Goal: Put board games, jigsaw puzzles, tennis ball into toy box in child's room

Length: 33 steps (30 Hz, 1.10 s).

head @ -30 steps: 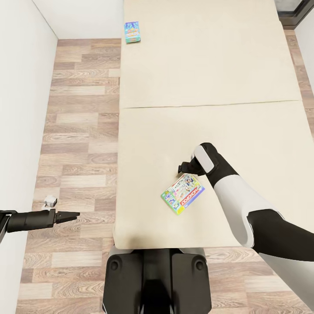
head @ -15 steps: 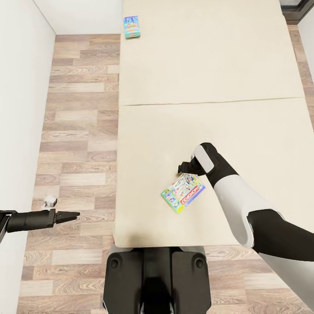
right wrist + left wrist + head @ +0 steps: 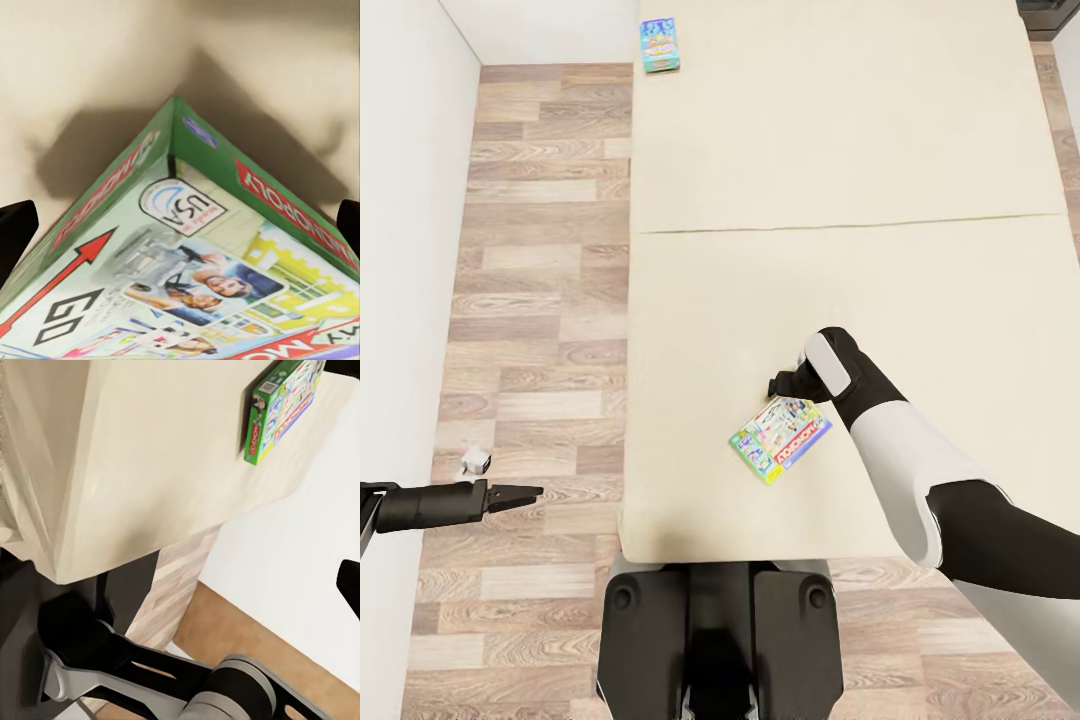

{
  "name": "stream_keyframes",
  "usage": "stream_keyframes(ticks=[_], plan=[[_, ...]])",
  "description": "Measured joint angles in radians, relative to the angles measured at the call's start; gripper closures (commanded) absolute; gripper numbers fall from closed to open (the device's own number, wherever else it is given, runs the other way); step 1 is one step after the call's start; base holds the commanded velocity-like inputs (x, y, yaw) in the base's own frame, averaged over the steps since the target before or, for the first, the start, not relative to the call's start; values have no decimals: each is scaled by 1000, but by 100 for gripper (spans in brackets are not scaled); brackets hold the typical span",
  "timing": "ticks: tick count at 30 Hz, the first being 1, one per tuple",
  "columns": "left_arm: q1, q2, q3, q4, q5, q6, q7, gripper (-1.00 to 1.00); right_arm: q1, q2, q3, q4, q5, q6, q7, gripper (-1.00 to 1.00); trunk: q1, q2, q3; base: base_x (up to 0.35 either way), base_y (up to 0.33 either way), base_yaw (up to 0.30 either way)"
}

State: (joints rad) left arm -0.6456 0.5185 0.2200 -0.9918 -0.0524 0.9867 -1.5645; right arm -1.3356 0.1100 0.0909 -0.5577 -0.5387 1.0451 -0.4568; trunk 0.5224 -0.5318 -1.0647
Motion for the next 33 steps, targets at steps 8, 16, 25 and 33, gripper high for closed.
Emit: stream_keyframes(ticks=[8,16,25,33], plan=[[0,0,-1,0,0,0,0,-100,0,0,0,0,0,0,0,-100,0,0,-3,0,0,0],[0,0,0,0,0,-1,0,-100,0,0,0,0,0,0,0,-100,0,0,-3,0,0,0],[0,0,-1,0,0,-1,0,-100,0,0,0,0,0,0,0,-100,0,0,-3,-133,0,0],[0,0,0,0,0,-1,0,-100,1,0,1,0,0,0,0,-100,0,0,-3,-261,0,0]])
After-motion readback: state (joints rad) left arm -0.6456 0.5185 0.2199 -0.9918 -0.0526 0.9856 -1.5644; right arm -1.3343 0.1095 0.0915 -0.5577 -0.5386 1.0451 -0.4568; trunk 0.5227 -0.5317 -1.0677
